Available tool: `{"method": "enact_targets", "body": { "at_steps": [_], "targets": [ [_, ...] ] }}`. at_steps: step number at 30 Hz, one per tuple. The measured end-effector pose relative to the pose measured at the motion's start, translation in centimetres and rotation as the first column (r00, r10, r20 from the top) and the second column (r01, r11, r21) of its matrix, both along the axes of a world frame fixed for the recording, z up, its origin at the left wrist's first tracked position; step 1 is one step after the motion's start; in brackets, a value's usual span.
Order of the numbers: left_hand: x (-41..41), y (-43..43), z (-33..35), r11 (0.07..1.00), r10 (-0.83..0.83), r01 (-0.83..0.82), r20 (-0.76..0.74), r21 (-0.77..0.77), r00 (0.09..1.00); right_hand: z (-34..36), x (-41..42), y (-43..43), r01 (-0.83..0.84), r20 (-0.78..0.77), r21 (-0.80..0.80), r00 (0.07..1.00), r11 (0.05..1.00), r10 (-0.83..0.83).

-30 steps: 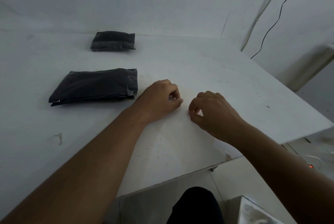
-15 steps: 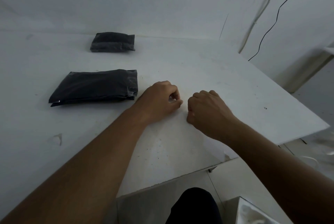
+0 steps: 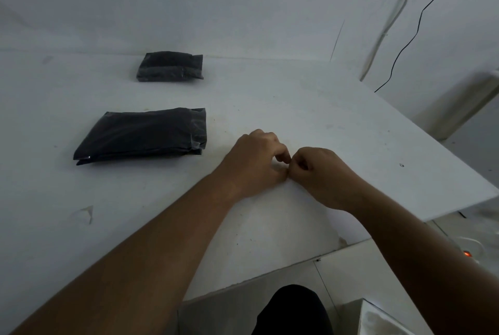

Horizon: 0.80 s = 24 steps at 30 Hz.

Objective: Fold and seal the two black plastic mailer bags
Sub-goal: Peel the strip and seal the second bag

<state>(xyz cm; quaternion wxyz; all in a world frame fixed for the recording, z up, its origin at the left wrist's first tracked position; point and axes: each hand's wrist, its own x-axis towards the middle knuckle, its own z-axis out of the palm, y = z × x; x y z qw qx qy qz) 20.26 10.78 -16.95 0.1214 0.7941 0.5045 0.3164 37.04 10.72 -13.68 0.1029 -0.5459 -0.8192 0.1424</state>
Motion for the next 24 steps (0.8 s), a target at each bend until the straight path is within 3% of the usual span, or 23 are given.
{"method": "enact_targets", "body": {
  "at_steps": [5, 15, 24],
  "targets": [
    [0.2, 0.1, -0.3, 1.000, -0.011, 0.011, 0.014, 0.011, 1.000, -0.2, 0.4, -0.1, -0.009, -0.036, -0.003, 0.999, 1.000, 0.008],
    [0.6, 0.0, -0.4, 0.986, -0.053, 0.077, -0.159, 0.148, 0.986, -0.2, 2.6, -0.3, 0.068, -0.128, -0.002, 0.989, 0.998, -0.067],
    [0.6, -0.3, -0.2, 0.966, -0.094, 0.138, -0.200, 0.219, 0.975, -1.4, 2.8, -0.9, -0.058, -0.086, 0.152, 0.994, 0.987, 0.071]
  ]
}}
